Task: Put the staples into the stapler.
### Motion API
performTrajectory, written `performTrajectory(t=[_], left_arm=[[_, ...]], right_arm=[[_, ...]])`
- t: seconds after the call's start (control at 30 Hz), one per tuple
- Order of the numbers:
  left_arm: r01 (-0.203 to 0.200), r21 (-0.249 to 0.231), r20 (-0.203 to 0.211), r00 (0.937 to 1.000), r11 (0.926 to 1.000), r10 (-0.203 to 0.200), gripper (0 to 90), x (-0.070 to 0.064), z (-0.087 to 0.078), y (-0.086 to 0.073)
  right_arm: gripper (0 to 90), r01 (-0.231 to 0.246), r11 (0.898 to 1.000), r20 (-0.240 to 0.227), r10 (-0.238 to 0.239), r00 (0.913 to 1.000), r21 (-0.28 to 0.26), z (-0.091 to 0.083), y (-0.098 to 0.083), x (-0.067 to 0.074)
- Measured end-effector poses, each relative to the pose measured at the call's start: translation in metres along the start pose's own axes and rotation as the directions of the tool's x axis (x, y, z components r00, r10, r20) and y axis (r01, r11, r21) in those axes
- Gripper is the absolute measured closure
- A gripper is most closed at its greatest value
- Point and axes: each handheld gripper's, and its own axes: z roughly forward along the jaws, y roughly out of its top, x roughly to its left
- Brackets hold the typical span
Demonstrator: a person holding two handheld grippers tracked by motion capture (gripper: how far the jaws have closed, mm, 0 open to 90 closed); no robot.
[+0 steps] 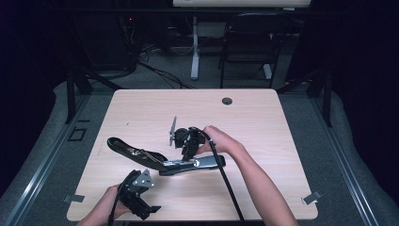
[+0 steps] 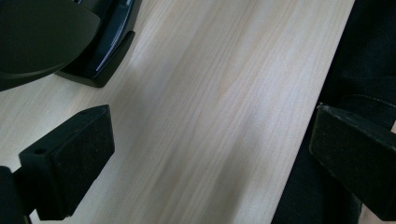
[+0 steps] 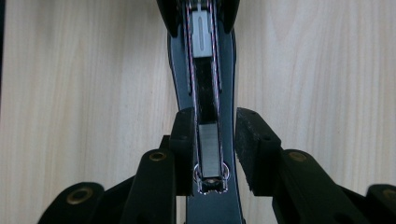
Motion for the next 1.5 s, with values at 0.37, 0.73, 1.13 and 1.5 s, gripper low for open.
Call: performTrajectory(t=[0.37, 0.73, 1.13, 1.5], left_arm=[[-0.001, -0.003, 0.000, 1.0000, 1.0000, 0.001, 0.0, 0.000, 0.000, 0.001], [-0.002, -0.001, 0.000, 1.0000, 1.0000, 0.002, 0.0, 0.000, 0.000, 0.001], [-0.002, -0.001, 0.001, 1.0000, 1.0000, 0.002, 0.0, 0.000, 0.000, 0.000], [-0.002, -0.001, 0.002, 1.0000, 1.0000, 0.002, 0.0, 0.000, 0.000, 0.001]], right_arm=[[47.0, -0.088, 0.994, 0.093, 0.094, 0.9912, -0.067, 0.001, -0.008, 0.002], [39.9, -0.153, 0.984, 0.142, 0.165, 0.9761, -0.088, 0.017, -0.009, -0.002], [40.0, -0.148, 0.985, 0.150, 0.160, 0.9757, -0.091, 0.023, -0.006, -0.003], [40.6, -0.145, 0.985, 0.163, 0.158, 0.9738, -0.088, 0.020, -0.015, -0.002]])
